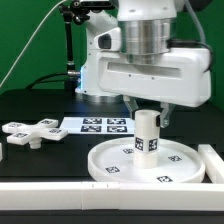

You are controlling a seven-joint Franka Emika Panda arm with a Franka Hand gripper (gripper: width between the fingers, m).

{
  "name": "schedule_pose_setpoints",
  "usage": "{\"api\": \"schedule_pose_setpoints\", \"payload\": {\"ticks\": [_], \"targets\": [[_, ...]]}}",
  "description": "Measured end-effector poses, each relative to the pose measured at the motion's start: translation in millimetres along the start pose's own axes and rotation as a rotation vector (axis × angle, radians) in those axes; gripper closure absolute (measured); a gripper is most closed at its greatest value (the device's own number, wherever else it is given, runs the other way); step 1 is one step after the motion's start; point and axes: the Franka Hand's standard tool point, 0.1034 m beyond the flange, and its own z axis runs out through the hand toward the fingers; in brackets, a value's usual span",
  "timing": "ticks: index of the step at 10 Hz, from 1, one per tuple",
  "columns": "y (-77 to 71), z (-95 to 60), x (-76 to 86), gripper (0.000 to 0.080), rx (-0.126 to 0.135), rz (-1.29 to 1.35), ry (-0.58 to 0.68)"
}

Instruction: Assemble round table

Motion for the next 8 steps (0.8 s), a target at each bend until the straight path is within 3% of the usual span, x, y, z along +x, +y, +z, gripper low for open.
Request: {"api": "schedule_pose_setpoints", "payload": {"ticks": [3, 7, 8], "targets": [[-2.0, 0.7, -1.7, 0.039, 0.048, 0.347, -0.036], [-4.5, 1.0, -4.9, 0.039, 0.051, 0.546, -0.051], [-5.0, 0.9, -3.5, 0.039, 0.07, 0.655, -0.056]]}}
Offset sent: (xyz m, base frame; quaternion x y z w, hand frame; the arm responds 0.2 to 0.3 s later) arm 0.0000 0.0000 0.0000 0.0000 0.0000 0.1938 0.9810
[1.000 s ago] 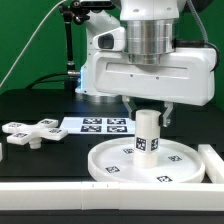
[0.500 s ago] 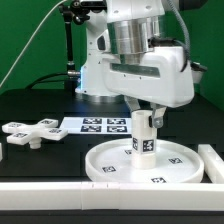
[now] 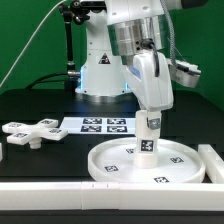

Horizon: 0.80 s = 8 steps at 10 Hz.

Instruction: Assemble round table

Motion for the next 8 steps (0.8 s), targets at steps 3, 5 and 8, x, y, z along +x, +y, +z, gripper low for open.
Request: {"api": "schedule_pose_setpoints", "payload": {"ticks": [3, 5, 8], "targets": [[-2.5, -0.1, -2.8, 0.039, 0.071, 0.328, -0.008], [-4.8, -1.1, -2.4, 0.039, 0.092, 0.456, -0.024], [-3.1, -0.7, -4.9, 0.0176, 0.06, 0.339, -0.024]]}}
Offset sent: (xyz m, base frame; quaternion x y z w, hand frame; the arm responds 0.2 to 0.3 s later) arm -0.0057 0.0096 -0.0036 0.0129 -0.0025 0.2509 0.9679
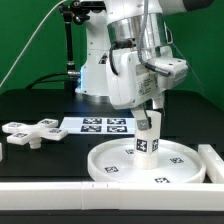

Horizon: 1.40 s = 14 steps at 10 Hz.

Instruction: Assemble round table

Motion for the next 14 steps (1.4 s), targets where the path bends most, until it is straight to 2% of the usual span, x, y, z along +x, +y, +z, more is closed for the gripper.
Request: {"api": "schedule_pose_setpoints", "payload": {"ticks": [1, 2, 6, 7, 8, 9, 14], "targets": [[-1.2, -1.9, -3.9, 0.0176, -0.023, -0.06, -0.003], [-2.3, -1.4, -3.7, 0.0155, -0.013, -0.042, -0.008], [-1.9, -0.8, -3.2, 0.015, -0.013, -0.343, -0.008], [0.3, -0.6, -1.7, 0.015, -0.04, -0.466, -0.002], [0.5, -2.5, 1.9, 0.015, -0.086, -0.629, 0.016], [-2.5, -4.3, 3.5, 0.015, -0.103, -0.774, 0.03], [-3.8, -4.1, 5.8, 0.015, -0.114, -1.157, 0.009]]}}
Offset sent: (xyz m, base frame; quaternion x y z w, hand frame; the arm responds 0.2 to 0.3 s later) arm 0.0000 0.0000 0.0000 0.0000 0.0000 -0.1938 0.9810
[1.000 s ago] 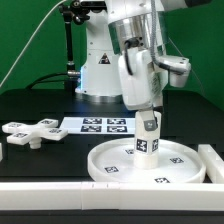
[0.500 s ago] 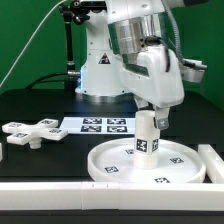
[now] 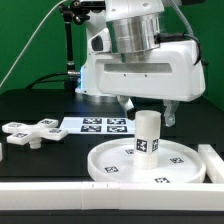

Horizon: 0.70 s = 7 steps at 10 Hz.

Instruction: Assemble round table

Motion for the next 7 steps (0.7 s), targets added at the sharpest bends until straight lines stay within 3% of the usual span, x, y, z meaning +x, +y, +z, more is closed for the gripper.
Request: {"api": "schedule_pose_setpoints", "payload": {"ticks": [1, 3, 7], "targets": [[0.0, 0.1, -0.1, 0.015, -0.002, -0.073, 0.001], [-1.2, 0.9, -2.3, 0.015, -0.067, -0.379, 0.03], [-2.5, -0.2, 0.2, 0.015, -0.085, -0.721, 0.035]]}}
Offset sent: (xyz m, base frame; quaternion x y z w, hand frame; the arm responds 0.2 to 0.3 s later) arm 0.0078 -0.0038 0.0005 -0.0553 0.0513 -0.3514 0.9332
